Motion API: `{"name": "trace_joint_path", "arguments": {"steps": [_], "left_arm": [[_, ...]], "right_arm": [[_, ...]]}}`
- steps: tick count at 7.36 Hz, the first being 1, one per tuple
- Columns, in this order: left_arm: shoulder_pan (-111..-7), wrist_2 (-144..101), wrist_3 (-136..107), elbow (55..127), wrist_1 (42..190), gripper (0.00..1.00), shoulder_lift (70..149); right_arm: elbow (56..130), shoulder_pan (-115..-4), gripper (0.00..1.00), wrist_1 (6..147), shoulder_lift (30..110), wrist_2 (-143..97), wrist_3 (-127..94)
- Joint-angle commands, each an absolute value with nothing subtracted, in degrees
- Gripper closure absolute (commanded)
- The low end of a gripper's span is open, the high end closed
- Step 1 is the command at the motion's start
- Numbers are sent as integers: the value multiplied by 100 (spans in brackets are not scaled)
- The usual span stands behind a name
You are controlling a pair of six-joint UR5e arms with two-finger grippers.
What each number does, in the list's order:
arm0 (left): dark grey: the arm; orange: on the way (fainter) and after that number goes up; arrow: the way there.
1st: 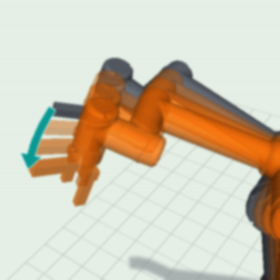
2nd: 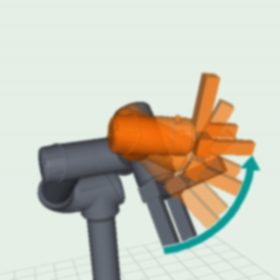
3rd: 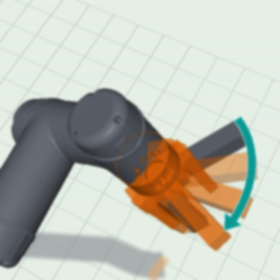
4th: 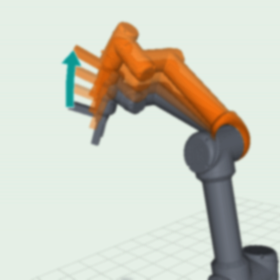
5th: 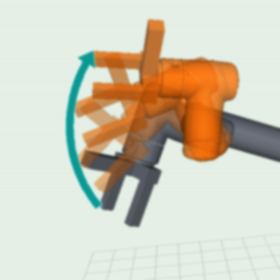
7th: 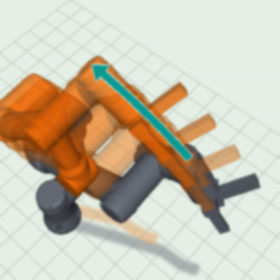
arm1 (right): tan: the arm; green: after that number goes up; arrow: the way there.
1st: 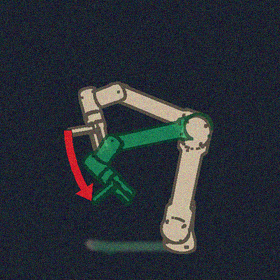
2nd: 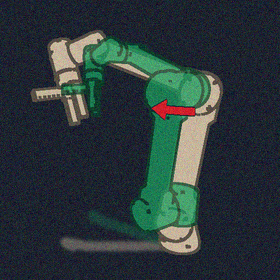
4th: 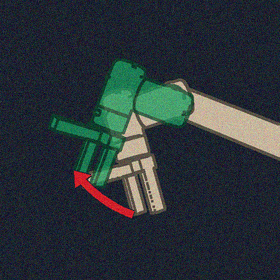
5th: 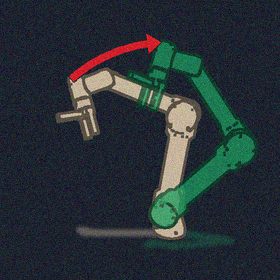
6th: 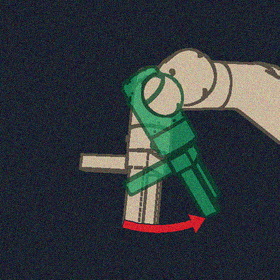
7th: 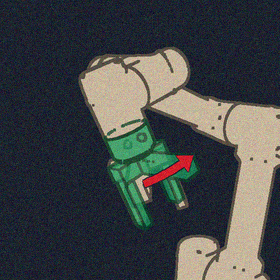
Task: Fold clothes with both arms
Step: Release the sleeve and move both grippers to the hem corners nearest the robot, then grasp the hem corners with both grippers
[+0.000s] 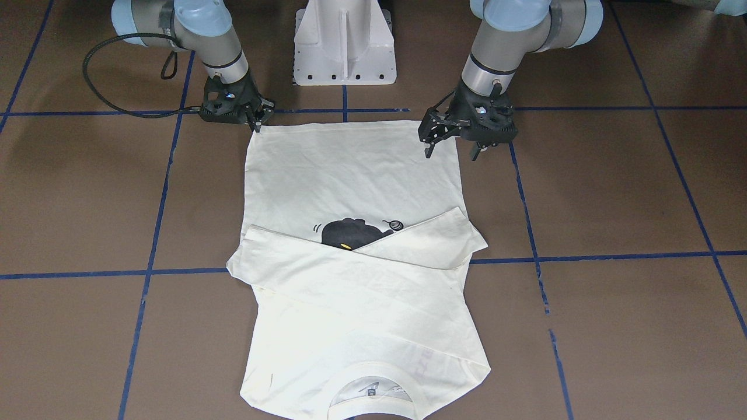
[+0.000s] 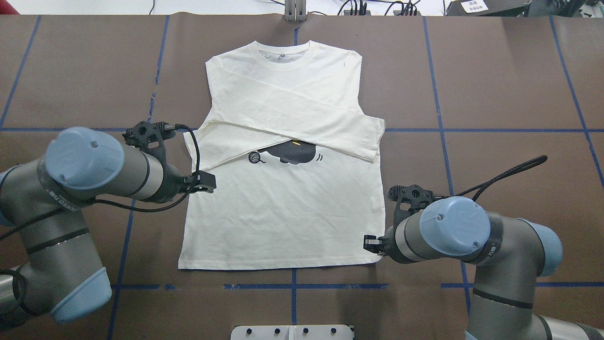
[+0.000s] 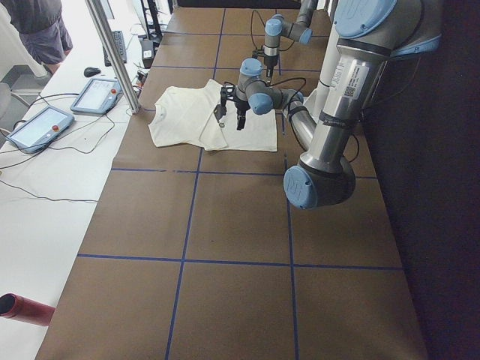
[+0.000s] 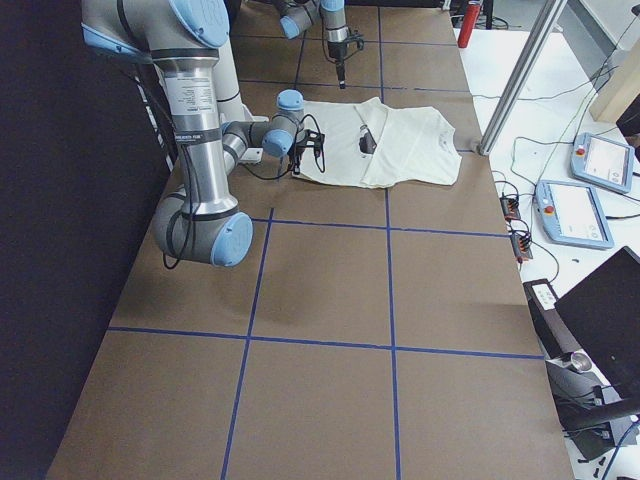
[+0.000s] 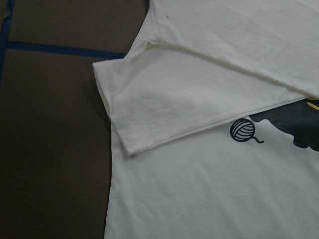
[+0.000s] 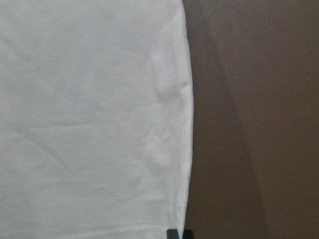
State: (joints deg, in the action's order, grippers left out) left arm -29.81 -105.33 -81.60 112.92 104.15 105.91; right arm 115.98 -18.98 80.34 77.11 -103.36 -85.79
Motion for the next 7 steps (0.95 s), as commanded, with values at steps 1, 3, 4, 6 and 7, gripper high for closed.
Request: {"name": "trace_joint_path", "arguments": {"steps": [1, 3, 4, 6, 7], "left_arm": [[-2210, -9892, -9066, 11285, 10556, 9, 10162], [-1699, -9731, -9587, 11259, 10556, 11, 10073], [-1601, -9677, -9641, 11259, 10547, 12, 10064], [-1591, -9677, -9633, 11224, 10538, 18, 10055], [-1591, -9685, -9624, 11241, 10529, 22, 10046]], "right_arm": [[11654, -1951, 100, 8024, 7673, -10327, -8595], [11646, -1995, 100, 7700, 7699, -10345, -8613], [11637, -2004, 100, 7699, 7699, -10353, -8605], [11646, -2039, 100, 7699, 7682, -10362, -8604], [11646, -2074, 100, 7699, 7682, -10388, -8613]]}}
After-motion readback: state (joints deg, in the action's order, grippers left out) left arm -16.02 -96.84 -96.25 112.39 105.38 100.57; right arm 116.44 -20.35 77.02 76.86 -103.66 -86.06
